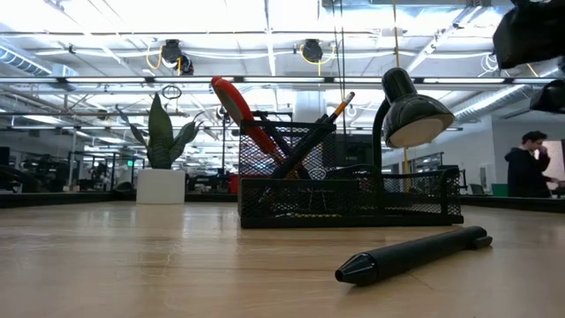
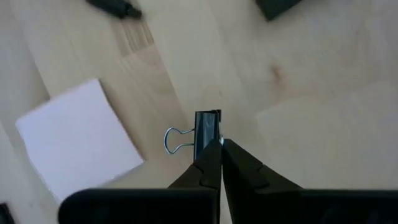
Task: Pick and place office supplies into organizer
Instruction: Put the black binder clip into the black desk organizer
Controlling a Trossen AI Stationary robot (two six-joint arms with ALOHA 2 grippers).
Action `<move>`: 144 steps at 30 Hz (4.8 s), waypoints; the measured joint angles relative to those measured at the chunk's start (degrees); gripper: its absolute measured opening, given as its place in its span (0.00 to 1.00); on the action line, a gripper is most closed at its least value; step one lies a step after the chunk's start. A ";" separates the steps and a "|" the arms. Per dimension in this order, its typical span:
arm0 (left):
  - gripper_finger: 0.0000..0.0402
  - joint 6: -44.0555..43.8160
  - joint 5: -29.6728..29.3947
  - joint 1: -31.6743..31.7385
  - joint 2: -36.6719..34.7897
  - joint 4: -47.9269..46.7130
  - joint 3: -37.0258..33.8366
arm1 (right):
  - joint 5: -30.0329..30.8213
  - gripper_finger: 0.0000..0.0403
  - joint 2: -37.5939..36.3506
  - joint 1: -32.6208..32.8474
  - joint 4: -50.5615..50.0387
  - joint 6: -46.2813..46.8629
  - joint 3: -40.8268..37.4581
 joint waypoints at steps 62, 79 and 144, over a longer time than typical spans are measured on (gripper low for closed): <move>0.22 -1.54 1.77 -4.96 0.00 -7.24 0.00 | -2.36 0.00 8.67 -20.72 52.37 -49.68 0.22; 0.22 -1.70 1.62 -4.96 0.00 -7.24 0.00 | 3.68 0.00 10.62 -21.05 52.10 -51.30 0.22; 0.22 -1.70 1.44 -4.94 0.00 -7.21 0.00 | 6.26 0.00 10.88 -19.47 50.08 -44.12 0.24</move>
